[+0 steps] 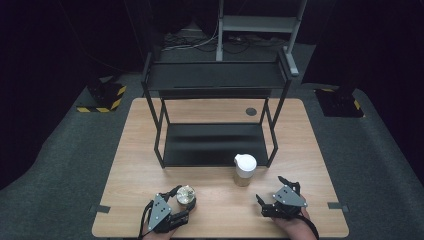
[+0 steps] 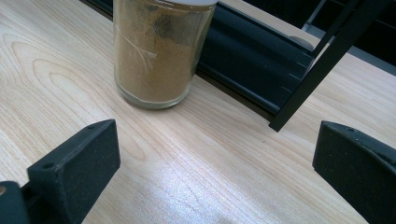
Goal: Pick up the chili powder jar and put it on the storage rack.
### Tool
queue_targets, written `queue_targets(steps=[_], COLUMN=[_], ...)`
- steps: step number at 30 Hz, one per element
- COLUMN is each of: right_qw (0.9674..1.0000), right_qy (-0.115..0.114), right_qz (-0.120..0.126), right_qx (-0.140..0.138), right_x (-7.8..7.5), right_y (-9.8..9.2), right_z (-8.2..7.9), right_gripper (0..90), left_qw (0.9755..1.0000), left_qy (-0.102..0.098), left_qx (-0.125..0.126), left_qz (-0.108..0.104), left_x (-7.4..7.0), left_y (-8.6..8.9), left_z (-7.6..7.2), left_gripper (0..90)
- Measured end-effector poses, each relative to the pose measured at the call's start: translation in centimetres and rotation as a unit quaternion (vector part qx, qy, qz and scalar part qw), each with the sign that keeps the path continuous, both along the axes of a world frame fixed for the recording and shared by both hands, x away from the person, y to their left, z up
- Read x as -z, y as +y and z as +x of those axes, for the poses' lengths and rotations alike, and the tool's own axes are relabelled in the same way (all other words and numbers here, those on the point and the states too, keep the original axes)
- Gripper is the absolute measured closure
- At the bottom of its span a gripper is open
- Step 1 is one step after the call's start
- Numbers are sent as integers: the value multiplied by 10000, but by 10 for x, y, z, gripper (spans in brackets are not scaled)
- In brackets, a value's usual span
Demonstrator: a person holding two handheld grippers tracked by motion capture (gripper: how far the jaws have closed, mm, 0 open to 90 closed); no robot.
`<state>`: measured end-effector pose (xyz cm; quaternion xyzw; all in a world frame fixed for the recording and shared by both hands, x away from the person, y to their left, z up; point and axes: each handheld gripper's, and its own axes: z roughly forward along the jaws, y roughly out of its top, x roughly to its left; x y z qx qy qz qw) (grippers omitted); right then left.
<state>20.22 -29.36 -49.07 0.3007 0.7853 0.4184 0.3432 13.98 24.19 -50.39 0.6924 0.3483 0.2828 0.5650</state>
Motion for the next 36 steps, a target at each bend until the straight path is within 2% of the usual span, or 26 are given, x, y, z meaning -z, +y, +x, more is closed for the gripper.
queue_targets(steps=[5, 8, 21, 26, 36], right_qw=[10000, 10000, 10000, 10000, 10000], right_qy=[13, 23, 34, 48, 45], right_qz=[10, 18, 44, 43, 63], right_qx=[-1, 0, -2, -11, -16], right_x=[0, 0, 0, -1, -1], right_y=[0, -1, -2, -2, -3], right_z=[0, 1, 1, 2, 2], right_gripper=[0, 0, 0, 0, 0], left_qw=[10000, 10000, 9998, 9996, 9991], left_qy=[13, 47, -187, -207, -384], left_qx=[-10, -3, -71, -43, -151], left_qz=[29, -24, -99, -179, -132], left_x=[-2, -3, -16, -22, -37], left_y=[0, 1, 7, 7, 3], left_z=[-1, 0, -3, 0, 3], left_gripper=[343, 343, 344, 344, 344])
